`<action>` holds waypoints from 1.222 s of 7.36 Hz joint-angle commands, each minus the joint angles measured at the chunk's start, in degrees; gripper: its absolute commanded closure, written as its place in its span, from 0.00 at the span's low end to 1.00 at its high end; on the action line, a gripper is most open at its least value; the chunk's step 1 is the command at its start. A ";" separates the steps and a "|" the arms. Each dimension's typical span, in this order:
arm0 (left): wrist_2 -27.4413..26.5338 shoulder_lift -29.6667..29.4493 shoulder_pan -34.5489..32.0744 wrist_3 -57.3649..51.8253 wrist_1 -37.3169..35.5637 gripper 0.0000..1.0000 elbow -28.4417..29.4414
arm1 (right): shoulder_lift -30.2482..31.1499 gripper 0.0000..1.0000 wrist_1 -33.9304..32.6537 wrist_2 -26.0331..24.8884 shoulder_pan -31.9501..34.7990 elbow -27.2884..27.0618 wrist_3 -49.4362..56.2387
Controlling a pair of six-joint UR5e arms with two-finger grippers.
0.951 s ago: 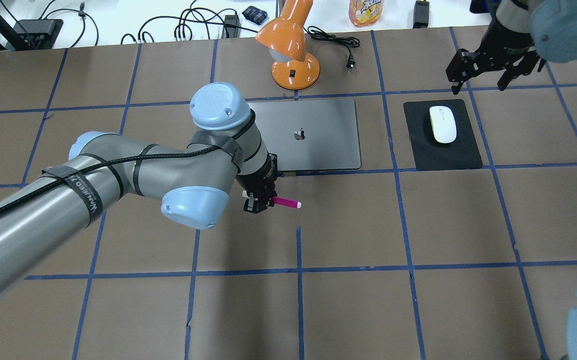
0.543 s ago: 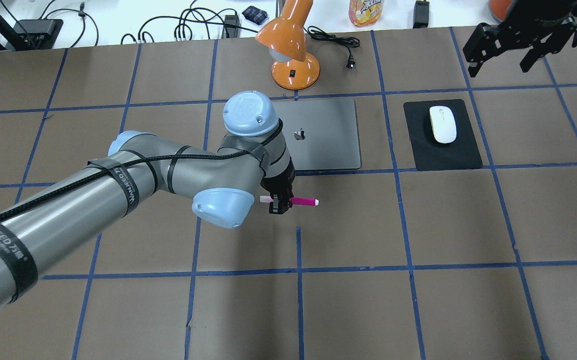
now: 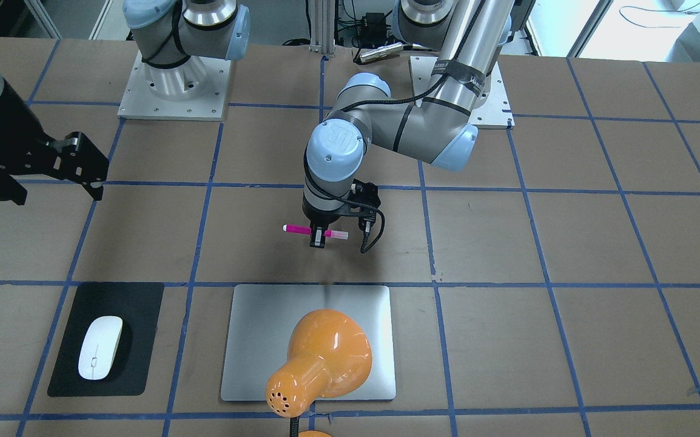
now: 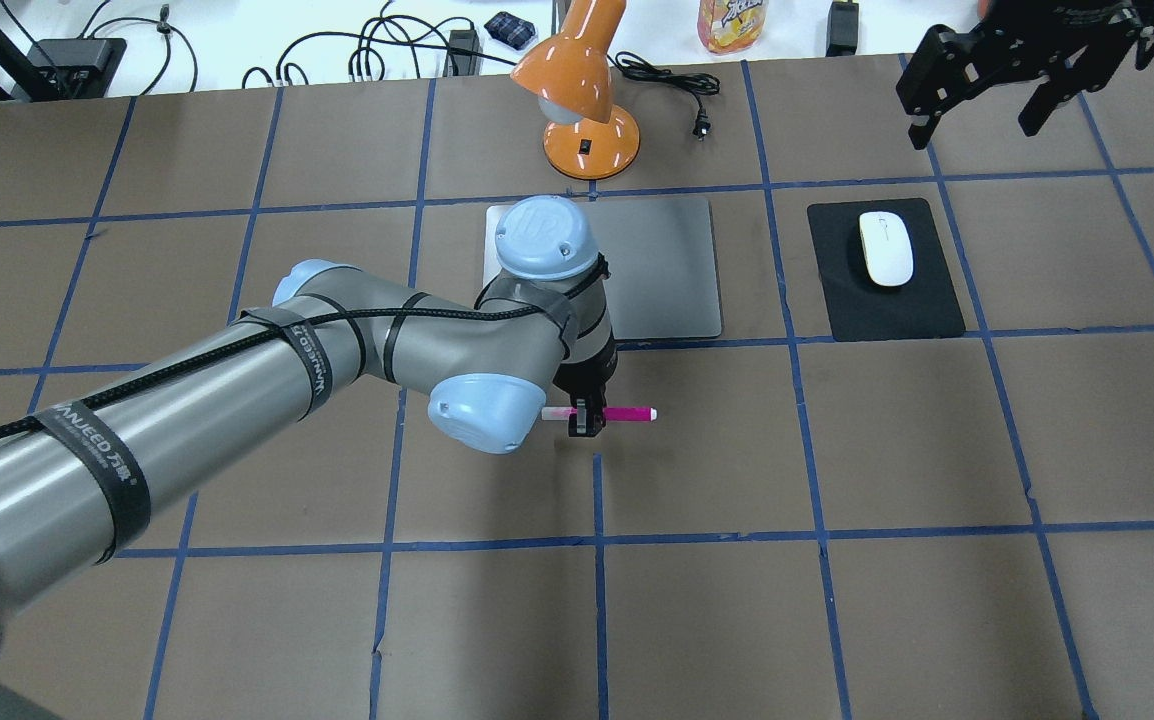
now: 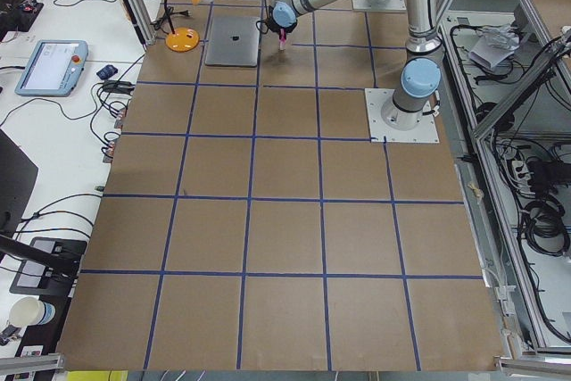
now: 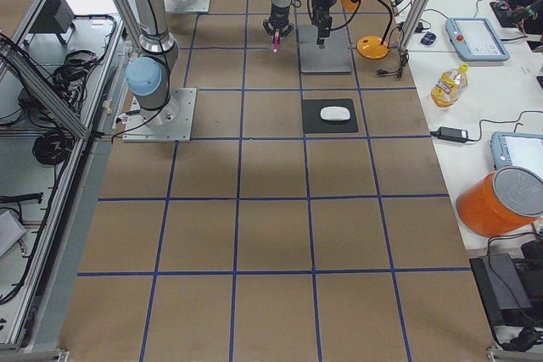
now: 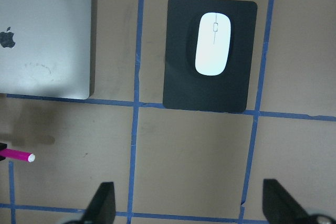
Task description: Place pen and mouse around notebook
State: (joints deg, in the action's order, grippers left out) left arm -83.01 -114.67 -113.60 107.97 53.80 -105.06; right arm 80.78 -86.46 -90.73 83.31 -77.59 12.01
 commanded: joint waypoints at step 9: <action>-6.80 13.48 12.74 -42.94 14.00 0.00 -0.41 | -0.09 0.00 0.15 0.02 1.24 0.07 -1.55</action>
State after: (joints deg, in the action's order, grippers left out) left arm -88.96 -104.95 -106.15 82.45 62.08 -105.55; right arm 80.69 -86.28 -90.70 84.55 -77.52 10.46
